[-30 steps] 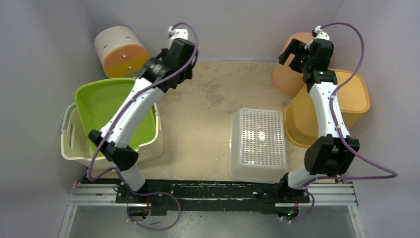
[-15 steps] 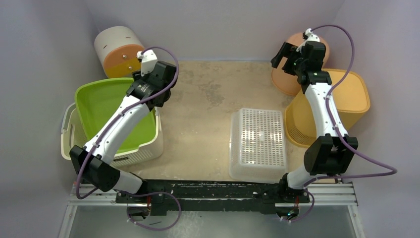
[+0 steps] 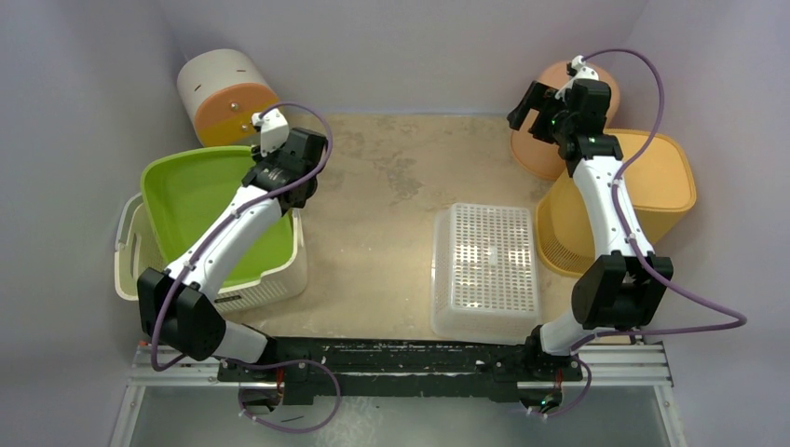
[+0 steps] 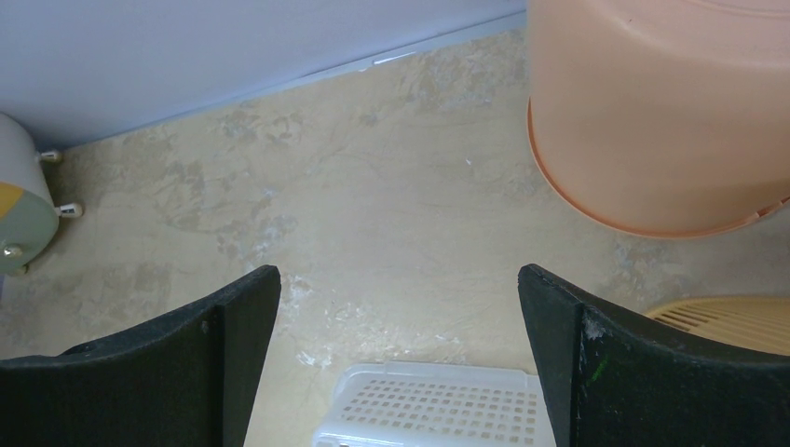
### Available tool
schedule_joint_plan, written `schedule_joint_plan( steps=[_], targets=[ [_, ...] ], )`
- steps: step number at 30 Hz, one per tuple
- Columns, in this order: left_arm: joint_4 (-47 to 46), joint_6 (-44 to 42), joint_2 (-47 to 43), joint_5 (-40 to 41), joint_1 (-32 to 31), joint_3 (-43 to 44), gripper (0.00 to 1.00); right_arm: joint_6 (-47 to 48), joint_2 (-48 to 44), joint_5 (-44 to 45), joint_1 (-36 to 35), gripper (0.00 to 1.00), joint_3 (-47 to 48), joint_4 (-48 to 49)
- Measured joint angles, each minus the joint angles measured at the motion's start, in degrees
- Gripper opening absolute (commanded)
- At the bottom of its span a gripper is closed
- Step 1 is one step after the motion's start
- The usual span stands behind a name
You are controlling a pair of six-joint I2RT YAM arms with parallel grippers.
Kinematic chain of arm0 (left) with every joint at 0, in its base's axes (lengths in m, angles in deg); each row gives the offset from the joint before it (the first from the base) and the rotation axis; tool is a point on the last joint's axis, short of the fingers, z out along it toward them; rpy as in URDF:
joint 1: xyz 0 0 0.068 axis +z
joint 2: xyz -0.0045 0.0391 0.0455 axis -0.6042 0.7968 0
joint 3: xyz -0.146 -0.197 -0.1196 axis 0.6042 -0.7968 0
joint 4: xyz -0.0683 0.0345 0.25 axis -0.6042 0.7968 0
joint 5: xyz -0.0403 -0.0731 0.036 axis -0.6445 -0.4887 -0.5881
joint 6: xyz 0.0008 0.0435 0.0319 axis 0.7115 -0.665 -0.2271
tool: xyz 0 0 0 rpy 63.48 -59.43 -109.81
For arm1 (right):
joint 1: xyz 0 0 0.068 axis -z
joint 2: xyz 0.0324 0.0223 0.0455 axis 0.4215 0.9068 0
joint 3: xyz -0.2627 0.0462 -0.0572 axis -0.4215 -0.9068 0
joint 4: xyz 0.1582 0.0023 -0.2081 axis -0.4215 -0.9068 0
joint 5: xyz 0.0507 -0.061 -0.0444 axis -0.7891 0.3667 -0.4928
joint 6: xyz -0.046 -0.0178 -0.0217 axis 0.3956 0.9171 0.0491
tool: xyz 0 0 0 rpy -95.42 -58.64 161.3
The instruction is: Turn the large container upside down
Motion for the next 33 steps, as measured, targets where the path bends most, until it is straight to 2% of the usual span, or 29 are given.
schedule_joint_plan(
  steps=[2, 3, 10, 13, 16, 27, 29, 33],
  targets=[
    [-0.7, 0.4, 0.0, 0.0, 0.1, -0.6, 0.03, 0.0, 0.0, -0.1, 0.0, 1.00, 0.0, 0.0],
    [-1.2, 0.5, -0.1, -0.1, 0.2, -0.9, 0.00, 0.0, 0.0, -0.1, 0.0, 1.00, 0.0, 0.0],
    [-1.8, 0.1, -0.6, -0.3, 0.6, -1.5, 0.00, 0.0, 0.0, -0.1, 0.0, 1.00, 0.0, 0.0],
    [1.2, -0.5, -0.7, -0.6, 0.7, 1.1, 0.00, 0.0, 0.0, -0.1, 0.0, 1.00, 0.0, 0.0],
    [6.1, -1.1, -0.7, -1.6, 0.7, 8.7, 0.00, 0.0, 0.0, -0.2, 0.0, 1.00, 0.0, 0.0],
    [24.7, -2.7, -0.2, -6.5, 0.7, 46.6, 0.00, 0.0, 0.0, -0.3, 0.0, 1.00, 0.0, -0.2],
    [25.4, -3.7, -0.3, -8.9, 0.7, 51.5, 0.00, 0.0, 0.0, -0.3, 0.0, 1.00, 0.0, -0.5],
    [22.5, -6.0, -2.0, -17.2, 0.9, 54.0, 0.00, 0.0, 0.2, -0.3, 0.0, 1.00, 1.0, -1.5]
  ],
)
